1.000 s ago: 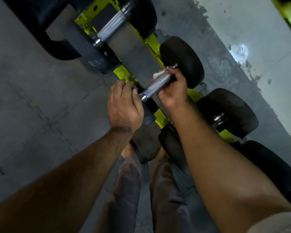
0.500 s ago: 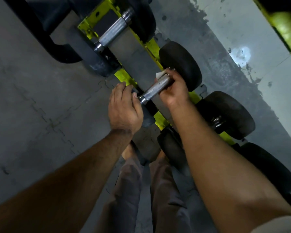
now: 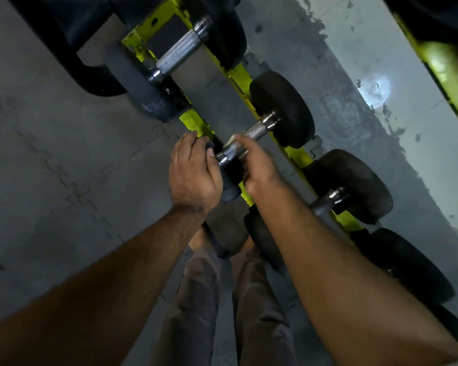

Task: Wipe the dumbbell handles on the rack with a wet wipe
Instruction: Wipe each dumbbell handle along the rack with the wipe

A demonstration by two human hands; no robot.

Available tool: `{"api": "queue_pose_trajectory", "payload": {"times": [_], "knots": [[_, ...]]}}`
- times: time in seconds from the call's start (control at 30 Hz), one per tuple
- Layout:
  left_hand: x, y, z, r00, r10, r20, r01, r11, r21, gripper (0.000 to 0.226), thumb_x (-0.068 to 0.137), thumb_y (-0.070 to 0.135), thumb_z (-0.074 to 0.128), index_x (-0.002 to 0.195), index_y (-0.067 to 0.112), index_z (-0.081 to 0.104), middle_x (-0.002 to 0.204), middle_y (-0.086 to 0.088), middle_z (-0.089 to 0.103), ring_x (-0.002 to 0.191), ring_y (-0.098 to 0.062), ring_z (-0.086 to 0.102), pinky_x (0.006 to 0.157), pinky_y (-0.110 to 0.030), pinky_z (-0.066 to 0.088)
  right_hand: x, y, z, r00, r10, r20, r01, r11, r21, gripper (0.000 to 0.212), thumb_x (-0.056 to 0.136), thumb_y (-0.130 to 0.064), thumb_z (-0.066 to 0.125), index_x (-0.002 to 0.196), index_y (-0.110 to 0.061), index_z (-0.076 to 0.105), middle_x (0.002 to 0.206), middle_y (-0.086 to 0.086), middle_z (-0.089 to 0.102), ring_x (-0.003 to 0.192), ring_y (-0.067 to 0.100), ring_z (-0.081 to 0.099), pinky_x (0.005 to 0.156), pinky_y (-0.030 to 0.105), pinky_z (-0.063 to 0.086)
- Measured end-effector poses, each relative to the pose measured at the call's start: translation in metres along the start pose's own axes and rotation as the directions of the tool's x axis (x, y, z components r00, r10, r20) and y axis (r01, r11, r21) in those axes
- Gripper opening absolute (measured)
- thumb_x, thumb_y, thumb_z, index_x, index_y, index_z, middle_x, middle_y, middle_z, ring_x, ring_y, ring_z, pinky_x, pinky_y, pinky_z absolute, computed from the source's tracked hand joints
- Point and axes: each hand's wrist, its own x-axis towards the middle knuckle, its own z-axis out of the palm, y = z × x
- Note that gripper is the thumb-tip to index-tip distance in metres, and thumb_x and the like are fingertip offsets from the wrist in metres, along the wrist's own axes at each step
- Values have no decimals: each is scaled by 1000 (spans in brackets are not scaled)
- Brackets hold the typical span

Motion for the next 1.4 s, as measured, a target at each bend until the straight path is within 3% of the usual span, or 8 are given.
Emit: {"api": "queue_pose_trajectory", "payload": {"times": [0.33,0.5,0.57,0.67,0.83,0.97,1.17,1.4], "knots": [[1,-2,0,1000,-6,-6,6,1000,-7,40,99,22,36,117,-2,62,125,-21,59,120,-36,54,103,-51,42,-4,1,-2,986,160,37,-152,975,-160,20,97,-29,61,86,-13,64,66,1,65,58,12,61,54,21,48],[3,0,-3,1000,-15,10,15,1000,-8,39,99,21,37,117,-3,62,126,-21,59,121,-35,53,105,-50,41,-4,-27,-1,995,-17,-99,34,983,180,28,97,-24,62,118,-5,64,99,9,70,87,19,70,75,28,57],[4,-1,-2,1000,-28,9,28,1000,-6,41,99,21,36,118,-4,62,126,-21,59,122,-36,53,105,-50,41,-11,-17,3,992,-64,-107,82,981,173,7,97,-10,60,101,-8,65,86,6,69,74,14,69,63,24,55],[2,1,-3,999,-35,-1,35,999,-4,40,99,21,37,118,-4,62,126,-22,60,121,-36,54,105,-50,41,-16,-8,1,995,-38,-97,44,997,61,22,94,2,55,77,-12,53,57,-2,58,45,6,56,44,17,45],[0,5,-3,999,-42,-27,42,999,5,37,98,19,40,117,-4,62,125,-22,60,121,-36,54,106,-50,41,-1,-25,5,962,-80,-260,129,976,177,16,93,-10,65,109,-6,66,101,8,73,83,18,72,64,26,58],[1,8,-5,998,-61,-17,61,997,49,35,97,19,40,114,-3,61,122,-22,60,116,-37,54,103,-50,43,-11,-5,4,983,-67,-173,82,993,84,19,96,-1,59,79,-10,57,61,3,59,51,12,61,43,18,48],[1,16,-5,997,-69,35,62,981,181,37,96,22,38,108,-1,65,122,-21,62,119,-38,56,109,-49,40,-11,-13,-5,962,-79,-260,126,978,168,39,100,-1,42,132,-11,63,96,5,70,78,11,69,56,17,54],[-23,38,-27,998,9,61,-17,991,133,34,89,21,45,104,2,69,111,-17,68,117,-35,60,109,-46,41,-67,-9,-18,990,-65,-122,88,978,187,25,98,-2,42,107,-12,62,93,8,67,73,15,66,63,23,56]]}}
